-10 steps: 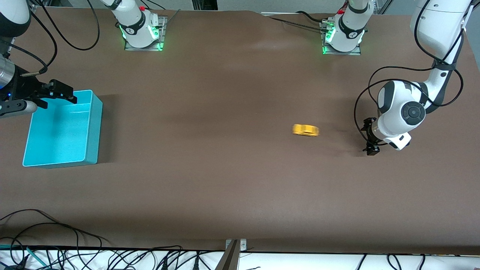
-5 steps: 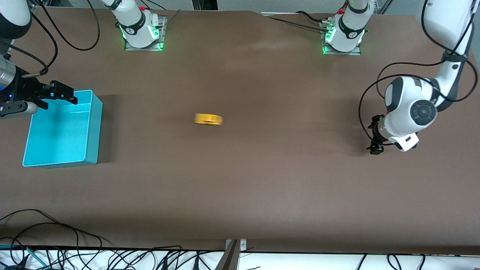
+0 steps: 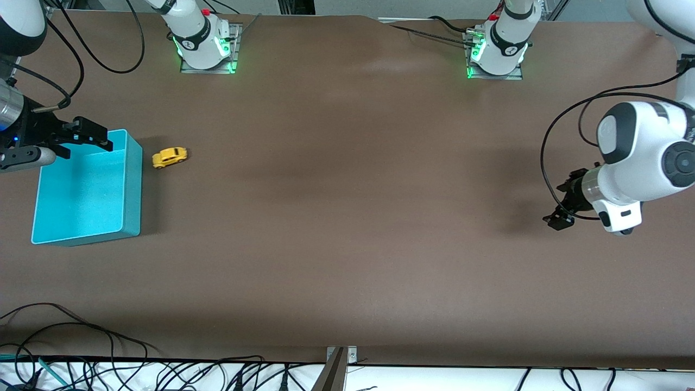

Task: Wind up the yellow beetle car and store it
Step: 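Raise the left gripper away as the car rolls toward the teal box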

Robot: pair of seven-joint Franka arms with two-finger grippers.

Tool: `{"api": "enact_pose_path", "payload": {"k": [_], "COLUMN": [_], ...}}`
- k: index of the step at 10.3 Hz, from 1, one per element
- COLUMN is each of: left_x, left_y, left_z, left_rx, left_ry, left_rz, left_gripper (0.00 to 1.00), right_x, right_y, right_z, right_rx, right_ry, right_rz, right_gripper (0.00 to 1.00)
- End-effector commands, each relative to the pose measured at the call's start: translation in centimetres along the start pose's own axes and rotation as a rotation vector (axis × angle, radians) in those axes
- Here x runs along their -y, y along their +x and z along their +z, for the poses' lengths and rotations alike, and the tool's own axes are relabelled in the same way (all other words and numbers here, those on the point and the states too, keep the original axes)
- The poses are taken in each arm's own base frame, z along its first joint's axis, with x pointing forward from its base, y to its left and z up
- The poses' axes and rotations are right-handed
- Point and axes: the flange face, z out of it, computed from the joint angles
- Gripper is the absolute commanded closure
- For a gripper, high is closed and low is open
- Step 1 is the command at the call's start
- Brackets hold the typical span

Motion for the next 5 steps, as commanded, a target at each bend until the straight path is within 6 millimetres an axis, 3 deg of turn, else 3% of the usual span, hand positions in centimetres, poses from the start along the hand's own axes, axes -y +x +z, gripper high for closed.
{"api": "enact_pose_path", "payload": {"k": [1, 5], "left_x": [-0.2, 0.2], "left_y": [0.0, -0.1], "left_z": [-2.9, -7.5], "left_rx": [0.033, 0.07], "left_ry": [0.011, 0.024], "left_rz": [0.201, 0.533], "left_gripper": [0.0, 0.0], "right_x": [0.5, 1.1], "right_y": [0.2, 2.2], "right_z": [-0.5, 3.1], "right_rx": [-0.012, 0.029], "right_ry": [0.009, 0.008], "right_rz": [-0.018, -0.04], "right_gripper": [0.0, 0.0]}}
